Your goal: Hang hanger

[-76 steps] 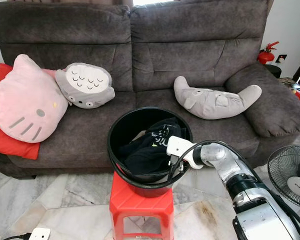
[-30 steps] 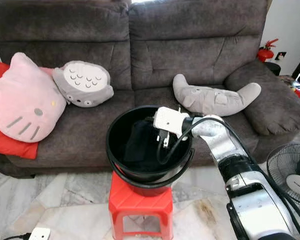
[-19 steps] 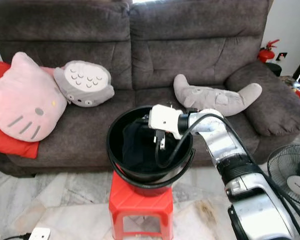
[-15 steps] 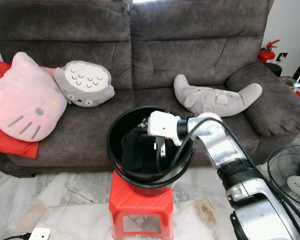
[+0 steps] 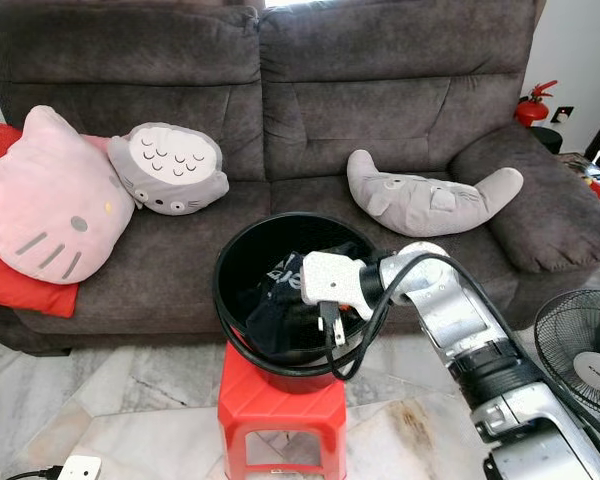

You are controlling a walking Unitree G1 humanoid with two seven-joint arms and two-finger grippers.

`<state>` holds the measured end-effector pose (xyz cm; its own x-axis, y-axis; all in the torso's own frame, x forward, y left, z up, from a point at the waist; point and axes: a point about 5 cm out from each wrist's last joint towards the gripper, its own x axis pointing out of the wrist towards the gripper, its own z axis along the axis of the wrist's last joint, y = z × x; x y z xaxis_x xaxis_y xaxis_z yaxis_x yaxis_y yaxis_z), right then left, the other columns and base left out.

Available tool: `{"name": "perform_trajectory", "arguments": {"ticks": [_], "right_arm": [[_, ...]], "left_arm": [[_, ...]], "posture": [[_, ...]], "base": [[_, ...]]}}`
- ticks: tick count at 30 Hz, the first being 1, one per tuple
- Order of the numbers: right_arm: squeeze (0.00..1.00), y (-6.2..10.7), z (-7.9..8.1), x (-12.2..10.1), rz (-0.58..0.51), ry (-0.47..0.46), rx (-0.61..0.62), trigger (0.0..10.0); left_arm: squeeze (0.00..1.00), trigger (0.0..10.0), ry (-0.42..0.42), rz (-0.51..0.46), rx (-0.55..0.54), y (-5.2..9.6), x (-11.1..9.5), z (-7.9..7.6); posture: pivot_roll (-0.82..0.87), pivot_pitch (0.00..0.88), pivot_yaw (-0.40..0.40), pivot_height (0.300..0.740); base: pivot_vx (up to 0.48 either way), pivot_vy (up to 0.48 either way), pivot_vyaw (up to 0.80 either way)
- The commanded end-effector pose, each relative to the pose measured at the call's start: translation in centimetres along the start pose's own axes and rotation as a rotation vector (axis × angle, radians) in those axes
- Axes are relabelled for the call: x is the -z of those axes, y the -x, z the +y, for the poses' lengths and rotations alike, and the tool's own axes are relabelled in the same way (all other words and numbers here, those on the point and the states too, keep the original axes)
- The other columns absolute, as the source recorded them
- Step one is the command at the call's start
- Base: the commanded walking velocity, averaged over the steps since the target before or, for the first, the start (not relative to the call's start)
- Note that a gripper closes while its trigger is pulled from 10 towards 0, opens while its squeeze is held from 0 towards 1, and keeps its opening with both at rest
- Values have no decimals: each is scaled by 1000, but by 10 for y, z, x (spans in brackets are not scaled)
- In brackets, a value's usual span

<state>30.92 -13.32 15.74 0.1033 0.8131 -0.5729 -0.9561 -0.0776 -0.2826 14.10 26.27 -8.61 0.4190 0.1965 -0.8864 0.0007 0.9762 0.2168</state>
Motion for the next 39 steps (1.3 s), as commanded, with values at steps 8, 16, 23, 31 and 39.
{"name": "perform_trajectory", "arguments": {"ticks": [8,16,23,31,39], "right_arm": [[0,-11,13,-5,-7,-13,-69,0],[0,-13,3,3,24,-32,59,10000],[1000,-12,3,2,24,-31,68,10000],[1000,-13,5,-5,5,-11,73,10000],[1000,-15,14,-13,-18,0,80,10000]], "left_arm": [[0,10000,1,15,-3,0,4,1],[0,10000,-2,15,-3,0,4,1],[0,10000,-2,16,-5,0,4,1],[0,10000,-4,16,-5,0,4,1],[0,10000,-6,16,-4,0,4,1]], "posture": [[-96,0,19,719],[-97,0,20,719],[-97,0,19,719],[-102,0,21,719],[-107,0,22,719]], "base": [[0,0,0],[0,0,0],[0,0,0],[0,0,0],[0,0,0]]}}
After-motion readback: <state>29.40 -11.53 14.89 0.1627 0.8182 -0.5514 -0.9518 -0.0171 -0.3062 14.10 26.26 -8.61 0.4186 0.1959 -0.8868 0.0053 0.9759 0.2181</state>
